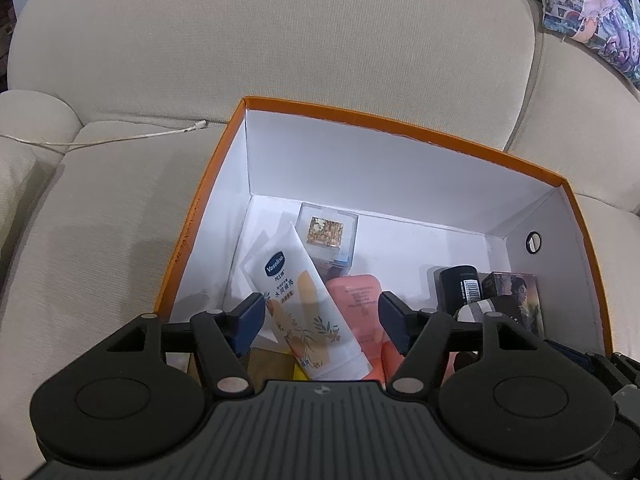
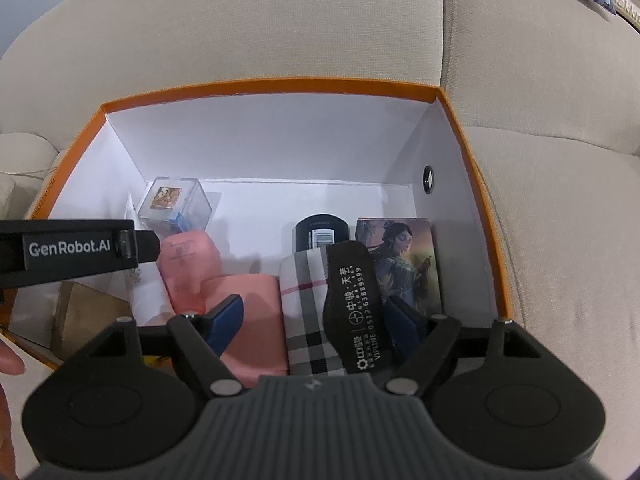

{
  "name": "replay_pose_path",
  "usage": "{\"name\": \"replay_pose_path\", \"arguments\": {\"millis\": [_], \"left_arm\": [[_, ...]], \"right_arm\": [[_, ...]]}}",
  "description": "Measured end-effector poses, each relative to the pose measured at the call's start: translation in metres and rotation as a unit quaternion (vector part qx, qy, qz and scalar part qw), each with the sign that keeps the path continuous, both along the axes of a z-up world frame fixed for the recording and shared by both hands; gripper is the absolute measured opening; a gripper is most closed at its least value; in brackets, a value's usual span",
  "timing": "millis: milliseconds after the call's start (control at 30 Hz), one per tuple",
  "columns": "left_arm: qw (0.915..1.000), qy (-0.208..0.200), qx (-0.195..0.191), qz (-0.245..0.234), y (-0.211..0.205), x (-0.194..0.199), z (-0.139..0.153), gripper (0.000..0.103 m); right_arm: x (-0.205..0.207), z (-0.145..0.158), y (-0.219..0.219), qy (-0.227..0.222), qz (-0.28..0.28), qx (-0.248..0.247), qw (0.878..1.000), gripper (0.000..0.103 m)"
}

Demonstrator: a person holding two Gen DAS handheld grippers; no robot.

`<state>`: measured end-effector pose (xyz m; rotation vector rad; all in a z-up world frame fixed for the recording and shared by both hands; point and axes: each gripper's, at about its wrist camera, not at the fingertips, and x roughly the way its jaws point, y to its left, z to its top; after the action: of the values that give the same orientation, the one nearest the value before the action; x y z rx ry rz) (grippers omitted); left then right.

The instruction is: Organize rigid objects

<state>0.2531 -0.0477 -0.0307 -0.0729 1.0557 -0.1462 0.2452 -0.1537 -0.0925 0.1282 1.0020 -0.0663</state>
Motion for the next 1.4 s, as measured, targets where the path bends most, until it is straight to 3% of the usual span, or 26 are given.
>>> {"name": "replay_pose_path", "arguments": {"millis": [467, 667, 933, 1167, 1400], "left_arm": [[0.9996, -0.011, 0.026, 0.0, 0.003, -0.017, 0.027, 0.09], [0.9989, -0.017, 0.042, -0.01, 0.002, -0.035, 0.042, 0.09], [0.9997, 0.001, 0.025, 0.007, 0.016, -0.064, 0.062, 0.09], [0.9982, -0.015, 0.058, 0.007, 0.023, -0.097, 0.082, 0.09], [0.9976, -0.029, 0.063, -0.001, 0.03, -0.129, 0.091, 0.09]], "right_arm": [[-0.016, 0.022, -0.002, -0.004, -0.011, -0.009, 1.0, 0.082], [-0.03, 0.04, 0.001, -0.01, -0.004, -0.012, 1.0, 0.084], [-0.058, 0.06, 0.0, -0.008, -0.004, -0.008, 1.0, 0.085], [-0.081, 0.072, 0.0, -0.011, -0.008, -0.001, 1.0, 0.087], [-0.104, 0.077, 0.007, -0.007, -0.011, 0.005, 1.0, 0.087]]}}
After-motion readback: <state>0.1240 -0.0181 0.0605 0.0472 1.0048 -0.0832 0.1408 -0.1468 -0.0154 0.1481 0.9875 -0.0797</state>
